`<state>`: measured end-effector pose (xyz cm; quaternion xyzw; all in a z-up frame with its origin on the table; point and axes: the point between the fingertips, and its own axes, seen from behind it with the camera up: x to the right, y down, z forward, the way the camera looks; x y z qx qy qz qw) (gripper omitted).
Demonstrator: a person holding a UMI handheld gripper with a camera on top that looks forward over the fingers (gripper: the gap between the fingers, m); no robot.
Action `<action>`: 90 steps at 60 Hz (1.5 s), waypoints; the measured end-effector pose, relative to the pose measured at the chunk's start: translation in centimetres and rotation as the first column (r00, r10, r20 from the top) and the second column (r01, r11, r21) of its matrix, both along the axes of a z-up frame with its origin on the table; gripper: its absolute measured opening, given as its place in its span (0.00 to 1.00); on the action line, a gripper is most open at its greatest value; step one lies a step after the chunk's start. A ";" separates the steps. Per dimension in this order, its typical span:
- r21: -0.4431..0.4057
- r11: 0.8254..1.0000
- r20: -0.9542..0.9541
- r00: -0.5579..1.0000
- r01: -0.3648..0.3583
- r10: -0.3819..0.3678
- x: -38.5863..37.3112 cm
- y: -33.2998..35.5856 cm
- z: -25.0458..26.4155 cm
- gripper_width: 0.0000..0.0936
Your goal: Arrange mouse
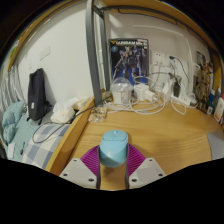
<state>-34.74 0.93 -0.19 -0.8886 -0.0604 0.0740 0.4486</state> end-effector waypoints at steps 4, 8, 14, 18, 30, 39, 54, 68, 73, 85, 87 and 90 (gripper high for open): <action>0.037 0.999 -0.026 1.000 -0.017 0.018 1.2 0.6 3.0 0.34; 0.091 0.996 -0.031 0.999 -0.016 0.019 3.7 1.3 7.6 0.34; 0.193 0.981 -0.030 0.999 -0.015 0.021 8.9 2.4 15.6 0.35; 0.253 0.968 -0.018 1.000 -0.001 0.006 13.8 2.5 20.5 0.34; 0.305 0.948 0.009 0.995 0.089 -0.096 30.8 1.0 25.6 0.34; 0.205 0.964 0.056 0.981 0.172 -0.187 42.0 -0.7 20.2 0.34; -0.036 0.969 0.109 0.965 0.244 -0.239 50.7 -3.5 6.8 0.34; -0.168 0.961 0.111 0.973 0.220 -0.203 51.5 -5.4 -0.5 0.36; -0.170 0.961 0.100 0.975 0.216 -0.201 51.4 -5.6 -0.8 0.39; -0.231 0.951 0.111 0.977 0.203 -0.182 51.5 -6.0 -1.4 0.65; -0.241 0.949 0.124 0.976 0.204 -0.178 51.7 -6.2 -1.4 0.75; -0.257 0.946 0.142 0.976 0.199 -0.167 51.8 -6.7 -1.2 0.91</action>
